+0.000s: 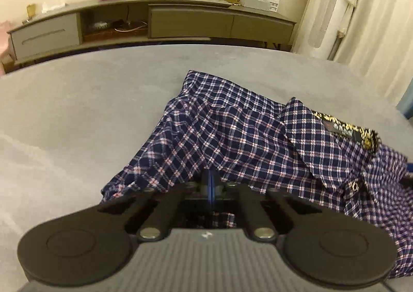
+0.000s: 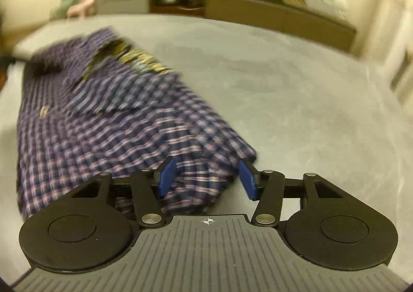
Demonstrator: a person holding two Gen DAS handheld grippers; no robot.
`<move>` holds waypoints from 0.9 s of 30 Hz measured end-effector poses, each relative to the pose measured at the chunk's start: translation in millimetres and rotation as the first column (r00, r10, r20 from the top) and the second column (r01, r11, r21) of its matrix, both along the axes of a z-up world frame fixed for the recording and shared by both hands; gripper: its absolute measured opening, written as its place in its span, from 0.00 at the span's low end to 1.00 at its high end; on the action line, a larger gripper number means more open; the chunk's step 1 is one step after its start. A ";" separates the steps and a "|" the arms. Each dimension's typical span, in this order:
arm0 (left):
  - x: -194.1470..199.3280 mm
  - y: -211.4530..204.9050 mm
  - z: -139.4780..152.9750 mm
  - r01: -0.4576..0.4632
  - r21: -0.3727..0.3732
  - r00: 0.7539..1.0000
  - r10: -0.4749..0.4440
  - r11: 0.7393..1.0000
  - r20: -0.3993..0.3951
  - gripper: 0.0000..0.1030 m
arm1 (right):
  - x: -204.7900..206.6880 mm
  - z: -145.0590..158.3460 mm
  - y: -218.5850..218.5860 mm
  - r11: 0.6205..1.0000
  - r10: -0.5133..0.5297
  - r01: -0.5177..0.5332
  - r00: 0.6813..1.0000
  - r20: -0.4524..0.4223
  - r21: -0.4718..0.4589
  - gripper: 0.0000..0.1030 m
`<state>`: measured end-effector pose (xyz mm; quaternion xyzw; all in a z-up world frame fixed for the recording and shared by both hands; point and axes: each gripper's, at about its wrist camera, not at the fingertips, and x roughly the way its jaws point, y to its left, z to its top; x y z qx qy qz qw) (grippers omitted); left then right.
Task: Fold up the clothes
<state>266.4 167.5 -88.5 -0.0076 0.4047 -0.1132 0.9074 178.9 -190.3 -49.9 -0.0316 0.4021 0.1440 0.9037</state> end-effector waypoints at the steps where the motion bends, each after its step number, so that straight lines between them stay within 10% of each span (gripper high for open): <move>1: -2.0 -2.6 2.2 0.007 0.009 1.000 -0.007 1.000 0.013 0.06 | 2.6 1.9 -9.0 0.997 -0.028 0.029 0.999 -0.015 0.069 0.49; 6: -7.7 7.3 24.5 -0.011 -0.026 0.997 0.013 1.000 0.081 0.27 | -11.5 15.1 -17.7 0.975 0.034 -0.032 0.999 -0.005 0.218 0.53; 15: -0.7 4.2 22.2 0.003 0.015 0.995 -0.004 1.000 0.102 0.31 | -21.1 -7.7 12.2 0.993 0.114 -0.114 0.993 0.004 0.013 0.51; 19: -9.4 -9.5 39.5 0.084 0.083 0.966 -0.102 0.993 0.237 0.64 | -18.0 -2.7 14.9 0.991 0.135 -0.135 0.991 0.012 0.016 0.49; 27: 28.2 -13.3 17.5 0.057 0.135 0.974 -0.085 0.989 0.209 0.65 | 9.4 -2.7 11.1 0.979 0.202 -0.201 0.979 -0.026 0.037 0.42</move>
